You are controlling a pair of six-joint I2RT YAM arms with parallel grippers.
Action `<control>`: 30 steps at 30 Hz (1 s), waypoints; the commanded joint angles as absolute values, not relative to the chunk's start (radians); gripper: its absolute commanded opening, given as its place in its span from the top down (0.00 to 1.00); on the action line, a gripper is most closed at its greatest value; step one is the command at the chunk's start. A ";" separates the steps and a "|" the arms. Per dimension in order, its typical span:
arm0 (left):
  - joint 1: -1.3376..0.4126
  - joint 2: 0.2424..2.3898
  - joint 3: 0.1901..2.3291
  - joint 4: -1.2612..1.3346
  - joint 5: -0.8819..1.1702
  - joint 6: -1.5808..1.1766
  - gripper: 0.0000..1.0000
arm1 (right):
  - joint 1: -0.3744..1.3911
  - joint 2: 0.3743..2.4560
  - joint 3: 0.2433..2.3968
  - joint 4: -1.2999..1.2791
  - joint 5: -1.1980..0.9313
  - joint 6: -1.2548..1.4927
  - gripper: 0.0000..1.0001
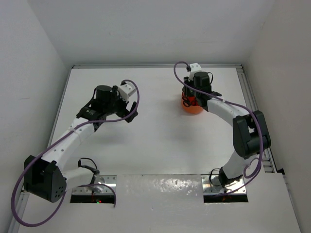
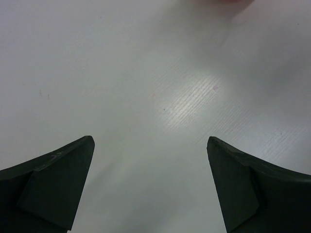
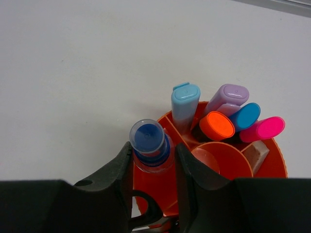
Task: Sort the stationery into containers
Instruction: Place the stationery in the storage box, then reset both arms
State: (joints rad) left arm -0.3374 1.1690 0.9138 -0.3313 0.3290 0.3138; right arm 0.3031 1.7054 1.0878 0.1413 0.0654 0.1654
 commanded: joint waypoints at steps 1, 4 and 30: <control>-0.347 1.141 0.908 -0.273 0.322 0.299 0.00 | 0.299 1.686 1.077 0.201 0.040 0.155 0.99; -0.345 1.140 0.908 -0.265 0.327 0.293 0.00 | 0.299 1.666 1.069 0.183 0.031 0.146 0.79; -0.359 0.963 0.701 -0.227 -0.279 0.146 0.00 | 0.005 1.079 1.023 -0.813 0.330 0.526 0.01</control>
State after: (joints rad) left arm -0.3592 1.0016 0.7395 -0.2367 -0.0727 0.1871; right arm 0.0402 1.1255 1.0904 -0.5083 0.2184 0.3927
